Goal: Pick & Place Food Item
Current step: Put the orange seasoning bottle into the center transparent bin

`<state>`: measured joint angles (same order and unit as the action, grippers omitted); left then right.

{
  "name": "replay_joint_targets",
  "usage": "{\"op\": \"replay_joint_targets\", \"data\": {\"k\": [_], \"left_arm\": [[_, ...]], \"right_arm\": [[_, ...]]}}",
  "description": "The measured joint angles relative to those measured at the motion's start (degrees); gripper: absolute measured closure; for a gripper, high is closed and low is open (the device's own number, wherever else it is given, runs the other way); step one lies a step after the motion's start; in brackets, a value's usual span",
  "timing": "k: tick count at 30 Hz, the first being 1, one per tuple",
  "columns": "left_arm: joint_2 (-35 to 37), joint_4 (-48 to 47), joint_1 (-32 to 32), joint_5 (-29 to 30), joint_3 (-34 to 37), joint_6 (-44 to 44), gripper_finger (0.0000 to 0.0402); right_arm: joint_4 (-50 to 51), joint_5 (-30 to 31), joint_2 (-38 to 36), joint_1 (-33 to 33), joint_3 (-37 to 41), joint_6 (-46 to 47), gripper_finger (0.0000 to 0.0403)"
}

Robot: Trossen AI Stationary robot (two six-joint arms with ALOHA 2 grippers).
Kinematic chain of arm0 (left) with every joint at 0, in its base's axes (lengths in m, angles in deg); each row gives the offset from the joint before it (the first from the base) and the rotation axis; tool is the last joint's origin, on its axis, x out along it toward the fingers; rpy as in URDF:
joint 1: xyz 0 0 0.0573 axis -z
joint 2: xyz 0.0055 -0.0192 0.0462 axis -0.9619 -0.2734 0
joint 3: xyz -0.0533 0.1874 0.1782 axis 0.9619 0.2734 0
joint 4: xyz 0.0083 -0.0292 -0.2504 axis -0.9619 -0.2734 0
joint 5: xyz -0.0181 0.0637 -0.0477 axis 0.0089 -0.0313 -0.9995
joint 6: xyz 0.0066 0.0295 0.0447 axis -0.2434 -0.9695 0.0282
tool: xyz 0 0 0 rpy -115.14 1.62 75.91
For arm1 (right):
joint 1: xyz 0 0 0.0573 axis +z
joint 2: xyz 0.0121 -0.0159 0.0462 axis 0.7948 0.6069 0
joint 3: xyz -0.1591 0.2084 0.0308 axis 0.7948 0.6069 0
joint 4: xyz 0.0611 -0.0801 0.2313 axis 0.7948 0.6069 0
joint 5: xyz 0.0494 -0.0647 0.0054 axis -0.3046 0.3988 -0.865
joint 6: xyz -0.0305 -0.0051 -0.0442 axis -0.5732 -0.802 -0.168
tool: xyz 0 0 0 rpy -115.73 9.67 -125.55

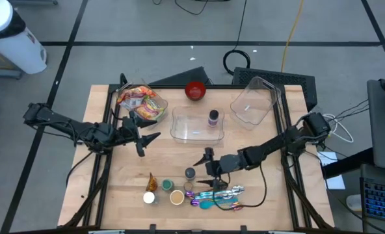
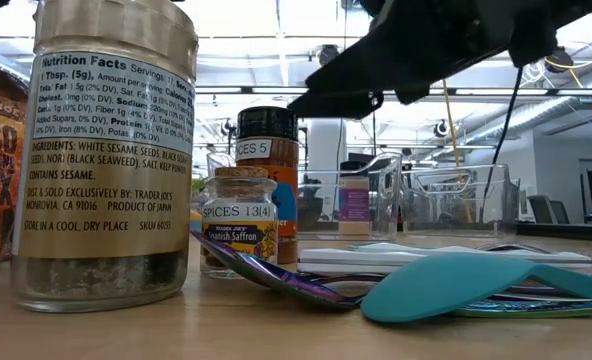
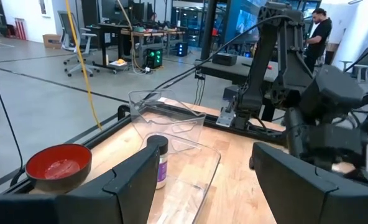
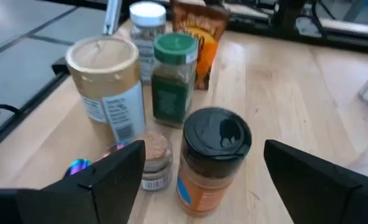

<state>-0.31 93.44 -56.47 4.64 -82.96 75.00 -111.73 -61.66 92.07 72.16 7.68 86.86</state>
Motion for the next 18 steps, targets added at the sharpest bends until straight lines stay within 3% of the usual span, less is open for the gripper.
{"op": "replay_joint_targets", "data": {"k": [18], "left_arm": [[0.01,0.01,-0.06,0.0,0.0,-0.01,0.0135]], "right_arm": [[-5.16,-1.6,6.18,-2.09,-2.13,3.63,0.0085]]}}
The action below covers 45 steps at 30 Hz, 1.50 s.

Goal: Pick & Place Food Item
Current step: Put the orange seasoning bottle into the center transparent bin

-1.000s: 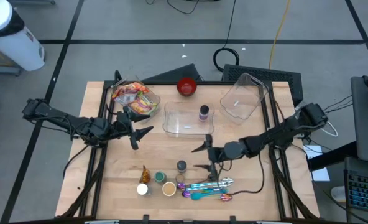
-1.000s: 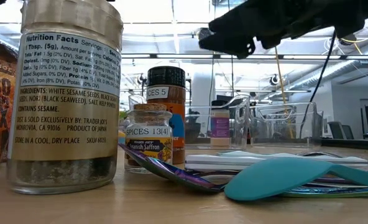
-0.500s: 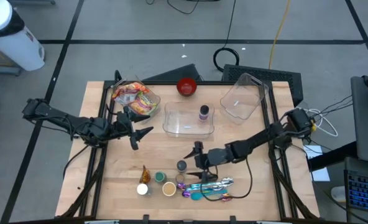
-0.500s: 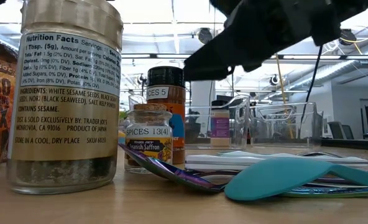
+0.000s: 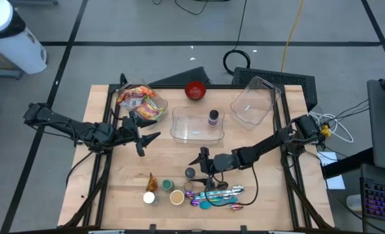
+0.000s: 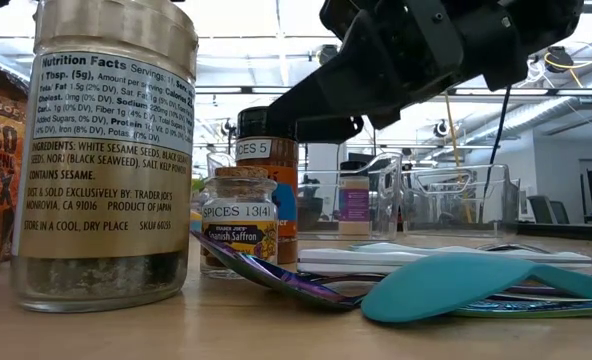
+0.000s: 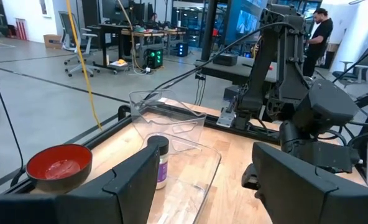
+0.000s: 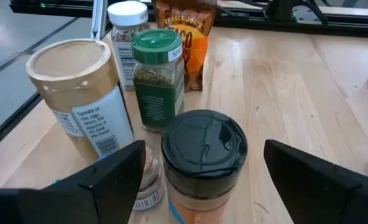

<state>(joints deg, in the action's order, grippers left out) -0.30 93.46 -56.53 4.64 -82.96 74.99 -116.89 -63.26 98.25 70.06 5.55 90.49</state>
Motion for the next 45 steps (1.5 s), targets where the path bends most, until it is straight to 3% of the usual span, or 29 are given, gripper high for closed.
{"op": "replay_joint_targets", "data": {"k": [12,15,22,28,45], "left_arm": [[0.0,0.04,0.0,0.0,0.0,0.01,0.0135],[0.0,0.04,0.0,0.0,0.0,0.01,0.0135],[-0.02,0.08,0.0,0.0,0.0,0.05,0.0135],[-0.02,0.04,0.0,0.0,0.0,0.32,0.0135],[-0.02,-0.04,0.0,0.0,0.0,0.12,0.0135]], "right_arm": [[0.77,-0.64,-0.5,0.02,-0.37,0.43,0.0085],[9.65,-3.37,-1.31,-0.11,-4.48,-1.04,0.0085],[38.51,-2.85,-1.7,-0.11,-20.85,-6.73,0.0085],[50.85,-2.85,-1.73,-0.87,-27.71,-8.53,0.0085],[48.1,-2.89,4.72,-0.87,-28.22,-7.37,0.0085]]}}
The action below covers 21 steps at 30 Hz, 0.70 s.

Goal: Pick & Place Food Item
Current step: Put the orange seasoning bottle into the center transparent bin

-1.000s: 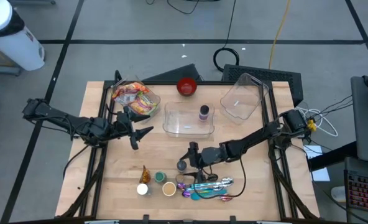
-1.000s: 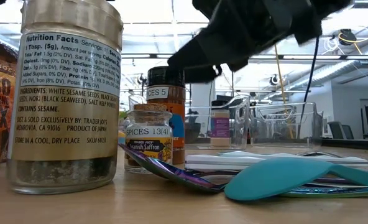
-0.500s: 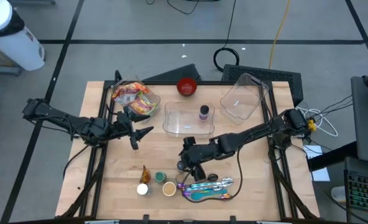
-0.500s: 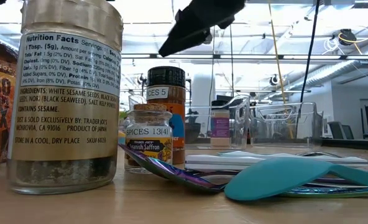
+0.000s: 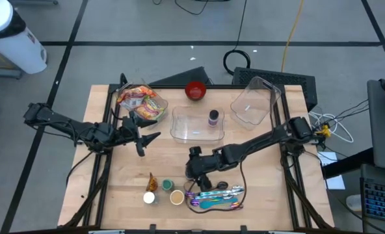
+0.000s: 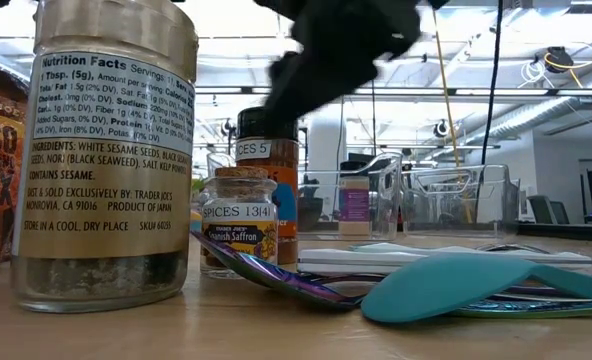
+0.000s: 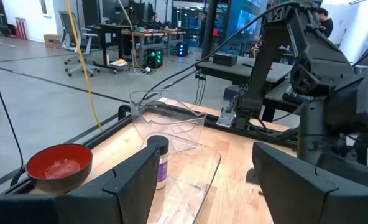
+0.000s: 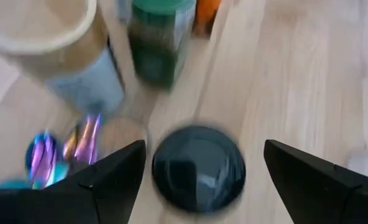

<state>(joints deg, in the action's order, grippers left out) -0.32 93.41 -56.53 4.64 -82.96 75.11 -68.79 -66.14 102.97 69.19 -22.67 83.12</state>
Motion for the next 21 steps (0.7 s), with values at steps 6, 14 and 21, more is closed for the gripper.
{"op": "replay_joint_targets", "data": {"k": [6,14,21], "left_arm": [[0.01,-0.34,0.01,0.0,0.02,0.02,0.0135],[0.01,-0.34,0.0,0.0,0.02,0.03,0.0135],[0.0,-0.33,0.0,0.0,0.02,0.08,0.0135]], "right_arm": [[1.03,0.02,0.27,0.02,0.09,0.23,0.0085],[1.34,0.02,0.2,0.02,0.09,0.26,0.0127],[1.23,0.01,0.2,-0.02,0.09,0.26,0.0187]]}}
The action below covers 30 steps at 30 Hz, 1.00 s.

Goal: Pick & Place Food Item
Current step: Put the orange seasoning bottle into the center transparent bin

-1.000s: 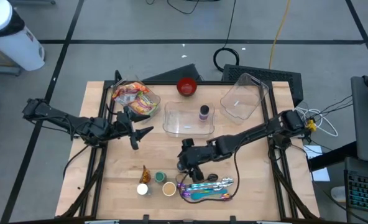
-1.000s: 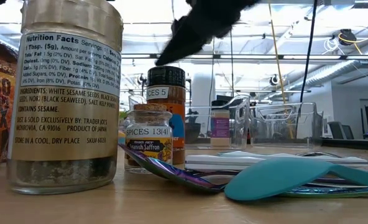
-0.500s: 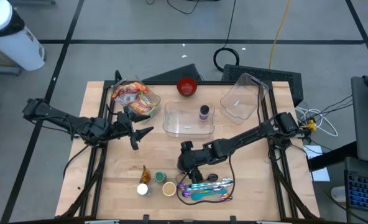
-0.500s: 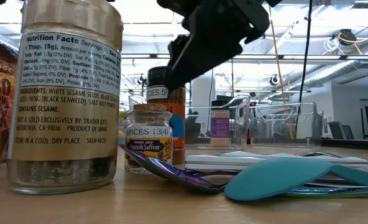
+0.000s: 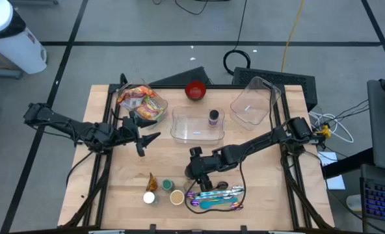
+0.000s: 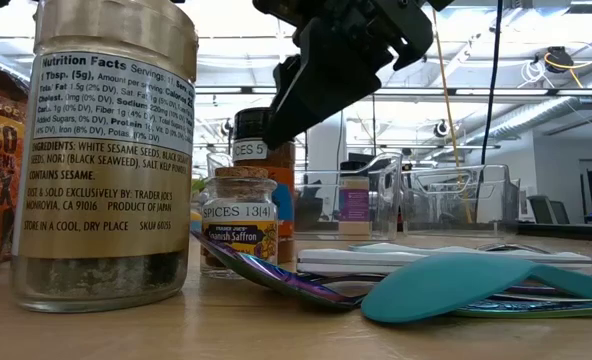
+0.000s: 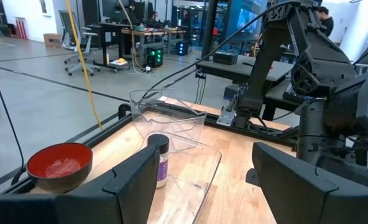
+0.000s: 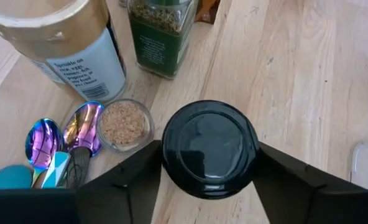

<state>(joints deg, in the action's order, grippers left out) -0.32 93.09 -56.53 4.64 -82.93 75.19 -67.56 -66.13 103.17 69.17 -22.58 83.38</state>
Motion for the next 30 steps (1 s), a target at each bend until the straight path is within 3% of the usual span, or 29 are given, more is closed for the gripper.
{"op": "replay_joint_targets", "data": {"k": [3,11,22,30], "left_arm": [[0.01,0.0,0.0,0.0,0.0,0.03,0.0135],[0.02,-0.02,0.0,-0.02,0.0,0.07,0.0135],[0.0,-0.06,0.0,-0.04,0.02,0.07,0.0135],[0.0,-0.07,0.01,-0.04,0.02,0.16,0.0135]], "right_arm": [[0.08,-0.01,-0.34,0.0,0.0,-0.06,0.0208],[1.75,0.05,-3.34,0.02,0.09,-0.36,0.0208],[11.0,0.51,-18.87,-2.8,-0.04,1.72,0.0207],[18.86,8.32,-27.73,-8.16,-0.02,2.09,0.0208]]}}
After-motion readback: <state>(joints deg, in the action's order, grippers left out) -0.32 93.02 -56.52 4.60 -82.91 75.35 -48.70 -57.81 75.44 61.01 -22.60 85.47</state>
